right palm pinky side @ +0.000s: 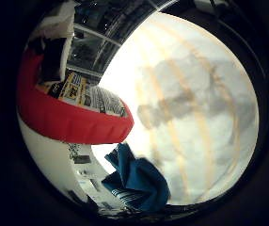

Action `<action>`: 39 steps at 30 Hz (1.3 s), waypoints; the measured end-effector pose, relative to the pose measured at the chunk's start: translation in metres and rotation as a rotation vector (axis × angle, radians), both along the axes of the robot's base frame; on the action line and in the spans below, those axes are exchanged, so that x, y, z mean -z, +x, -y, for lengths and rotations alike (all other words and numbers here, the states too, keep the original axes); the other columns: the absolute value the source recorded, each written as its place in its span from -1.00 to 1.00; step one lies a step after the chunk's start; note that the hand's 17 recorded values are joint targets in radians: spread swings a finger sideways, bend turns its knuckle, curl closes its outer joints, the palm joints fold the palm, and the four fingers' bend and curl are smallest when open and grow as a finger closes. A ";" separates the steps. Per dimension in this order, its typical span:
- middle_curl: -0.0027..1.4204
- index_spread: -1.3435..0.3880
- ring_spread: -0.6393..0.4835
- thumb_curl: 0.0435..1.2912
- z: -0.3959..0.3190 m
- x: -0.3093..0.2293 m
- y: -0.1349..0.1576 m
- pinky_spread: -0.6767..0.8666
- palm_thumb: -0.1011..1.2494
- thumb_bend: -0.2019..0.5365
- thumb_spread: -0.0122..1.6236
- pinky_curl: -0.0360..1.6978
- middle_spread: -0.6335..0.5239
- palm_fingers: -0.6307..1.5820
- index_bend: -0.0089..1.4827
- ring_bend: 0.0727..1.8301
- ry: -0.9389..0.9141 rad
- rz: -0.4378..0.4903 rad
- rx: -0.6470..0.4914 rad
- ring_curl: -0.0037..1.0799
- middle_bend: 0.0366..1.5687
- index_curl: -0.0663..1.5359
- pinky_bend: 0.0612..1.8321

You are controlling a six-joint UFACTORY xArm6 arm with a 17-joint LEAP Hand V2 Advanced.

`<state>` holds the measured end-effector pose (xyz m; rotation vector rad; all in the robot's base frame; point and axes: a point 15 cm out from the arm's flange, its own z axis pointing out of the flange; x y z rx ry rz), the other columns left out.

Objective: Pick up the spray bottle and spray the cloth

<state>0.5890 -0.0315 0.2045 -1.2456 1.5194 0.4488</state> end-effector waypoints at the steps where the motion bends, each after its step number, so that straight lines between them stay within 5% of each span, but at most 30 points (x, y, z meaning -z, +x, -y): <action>1: -0.06 0.32 -0.16 0.18 -0.001 -0.002 -0.001 -0.30 0.81 -0.49 -0.01 0.39 -0.07 0.62 0.60 0.60 -0.034 -0.006 -0.030 0.22 0.77 0.01 0.23; 39: -0.06 0.31 -0.18 0.42 -0.101 -0.128 -0.101 -0.29 0.70 -0.50 -0.21 0.65 -0.08 0.61 0.60 0.59 -1.148 -0.211 -0.801 0.24 0.78 0.02 0.12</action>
